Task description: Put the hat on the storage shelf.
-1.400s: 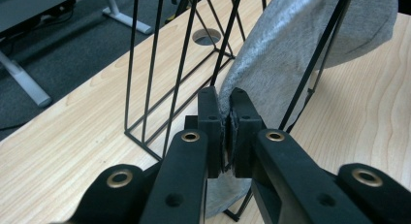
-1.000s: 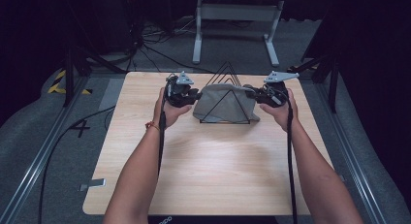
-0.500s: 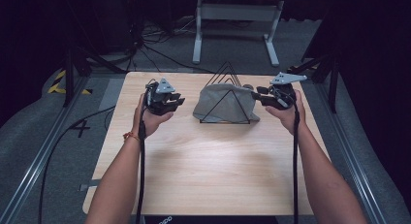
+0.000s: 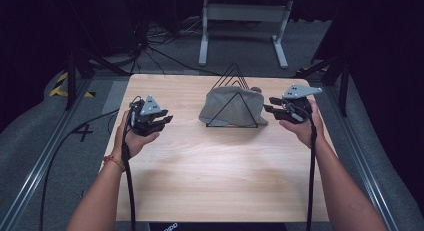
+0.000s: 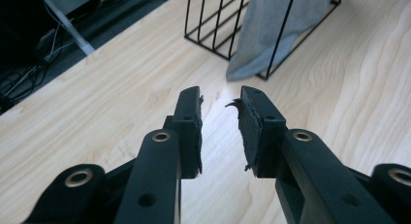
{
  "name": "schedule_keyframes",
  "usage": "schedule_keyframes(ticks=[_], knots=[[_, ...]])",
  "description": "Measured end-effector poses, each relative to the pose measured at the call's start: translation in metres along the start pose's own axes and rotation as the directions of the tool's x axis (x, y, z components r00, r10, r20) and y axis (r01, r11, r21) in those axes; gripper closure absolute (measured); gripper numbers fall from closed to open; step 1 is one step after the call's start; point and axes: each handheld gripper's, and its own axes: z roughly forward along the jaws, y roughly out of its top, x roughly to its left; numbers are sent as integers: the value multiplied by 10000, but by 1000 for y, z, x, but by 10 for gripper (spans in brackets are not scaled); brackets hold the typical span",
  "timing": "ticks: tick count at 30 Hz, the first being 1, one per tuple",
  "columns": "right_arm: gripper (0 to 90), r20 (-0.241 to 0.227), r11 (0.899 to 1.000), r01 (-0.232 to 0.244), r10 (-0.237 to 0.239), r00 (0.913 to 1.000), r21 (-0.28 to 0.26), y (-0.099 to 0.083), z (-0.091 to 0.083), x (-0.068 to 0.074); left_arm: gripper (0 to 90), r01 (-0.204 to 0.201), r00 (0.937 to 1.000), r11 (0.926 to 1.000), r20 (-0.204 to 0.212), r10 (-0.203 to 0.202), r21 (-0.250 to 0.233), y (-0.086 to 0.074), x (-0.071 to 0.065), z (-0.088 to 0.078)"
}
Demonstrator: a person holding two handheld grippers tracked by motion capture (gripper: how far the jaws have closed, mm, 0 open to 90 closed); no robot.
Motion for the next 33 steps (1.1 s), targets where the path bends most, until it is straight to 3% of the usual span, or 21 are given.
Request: schedule_keyframes(ticks=[4,6,10,14,19,28,30,33], knots=[[625,-34,10000,0,0,10000,38,-10,-9,3,696,-141,9999,9994,-21,141,315,-15,-3,-7],[613,-84,10000,8,-7,10000,97,-18,-12,6,690,75,10000,9994,42,-76,332,-25,-6,-9],[595,-126,9993,7,-2,9999,385,-39,-19,9,673,132,9998,9981,138,-141,602,-43,-9,-10],[568,-132,9977,-289,297,9995,620,-62,-27,9,642,289,9991,9957,293,-315,876,-62,-13,-12],[534,-71,9956,-385,393,9992,852,-93,-38,13,566,267,9984,9918,455,-326,1249,-85,-22,-14],[421,123,9909,-784,776,9969,1092,-131,-51,20,390,484,9962,9825,627,-605,1800,-116,-35,-15],[395,176,9901,-839,825,9964,1129,-139,-53,21,345,653,9951,9819,616,-773,1778,-121,-37,-16],[346,266,9860,-1102,1077,9938,1254,-154,-54,22,285,1031,9885,9795,922,-1203,1729,-129,-37,-18]])
